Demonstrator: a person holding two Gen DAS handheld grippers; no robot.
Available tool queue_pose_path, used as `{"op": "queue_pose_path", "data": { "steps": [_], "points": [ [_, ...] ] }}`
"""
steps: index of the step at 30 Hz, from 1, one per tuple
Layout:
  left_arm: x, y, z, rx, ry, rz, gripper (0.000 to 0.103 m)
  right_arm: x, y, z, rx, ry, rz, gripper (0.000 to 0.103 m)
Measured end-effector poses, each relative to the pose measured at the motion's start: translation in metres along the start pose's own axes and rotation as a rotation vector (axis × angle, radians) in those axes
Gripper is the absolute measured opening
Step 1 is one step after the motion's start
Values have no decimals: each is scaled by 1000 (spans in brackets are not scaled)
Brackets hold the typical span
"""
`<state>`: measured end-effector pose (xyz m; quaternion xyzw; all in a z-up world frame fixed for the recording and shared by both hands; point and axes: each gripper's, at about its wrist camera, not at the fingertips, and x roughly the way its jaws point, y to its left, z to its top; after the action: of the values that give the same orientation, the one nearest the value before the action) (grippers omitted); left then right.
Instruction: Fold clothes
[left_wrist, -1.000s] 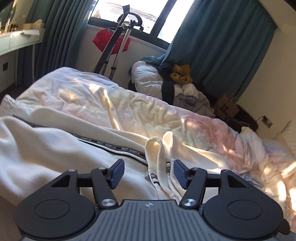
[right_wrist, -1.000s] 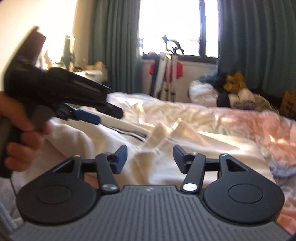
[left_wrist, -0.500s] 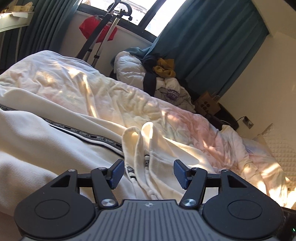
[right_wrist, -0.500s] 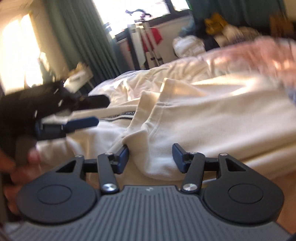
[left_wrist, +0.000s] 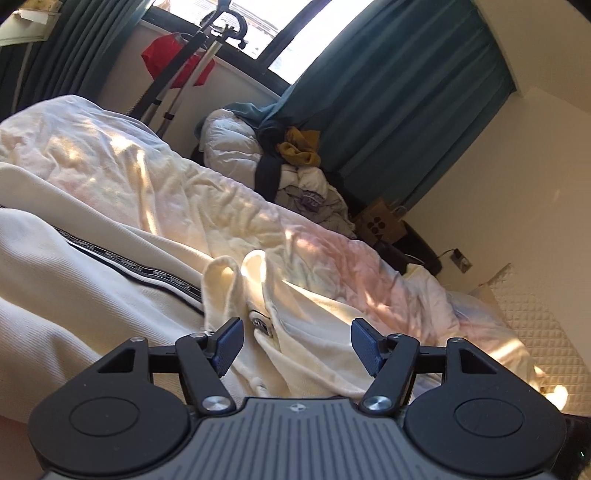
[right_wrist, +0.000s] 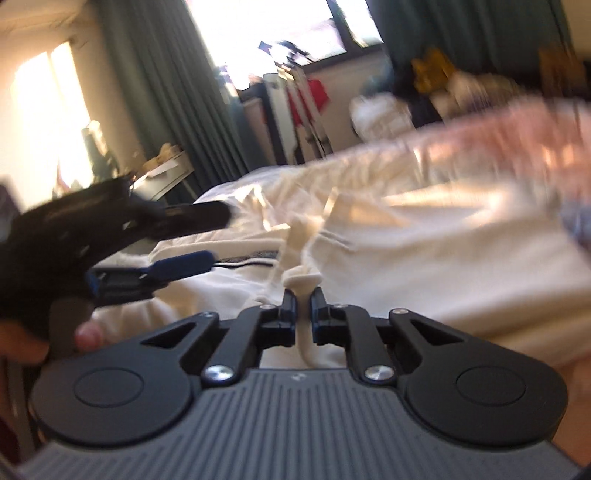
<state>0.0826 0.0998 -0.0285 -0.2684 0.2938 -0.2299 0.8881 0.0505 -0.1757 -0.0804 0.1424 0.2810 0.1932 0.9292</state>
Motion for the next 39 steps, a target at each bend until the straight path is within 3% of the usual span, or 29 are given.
{"op": "queue_pose_path", "data": {
  "steps": [4, 10, 17, 26, 30, 33, 34, 35, 39],
  "points": [
    [2, 2, -3, -42, 11, -49, 67, -1, 13, -5, -77, 23, -1, 10],
    [13, 0, -6, -41, 84, -56, 68, -4, 24, -10, -144, 55, 0, 10],
    [31, -11, 4, -58, 166, -116, 75, -36, 33, -7, -189, -48, -3, 10],
    [94, -5, 24, -119, 297, -43, 75, -53, 32, 5, -196, -145, 31, 10],
    [129, 2, 33, -149, 325, -16, 72, -45, 27, 5, -188, -113, 62, 10],
    [150, 7, 40, -154, 317, 34, 46, -38, 29, 1, -216, -94, 73, 10],
    [155, 7, 42, -140, 315, 53, 26, -37, 29, 0, -225, -93, 75, 10],
    [160, 6, 45, -124, 312, 70, 18, -36, 29, 0, -230, -91, 77, 10],
    [150, -3, 54, -50, 262, 53, 17, -31, 28, -1, -235, -85, 90, 10]
  ]
}}
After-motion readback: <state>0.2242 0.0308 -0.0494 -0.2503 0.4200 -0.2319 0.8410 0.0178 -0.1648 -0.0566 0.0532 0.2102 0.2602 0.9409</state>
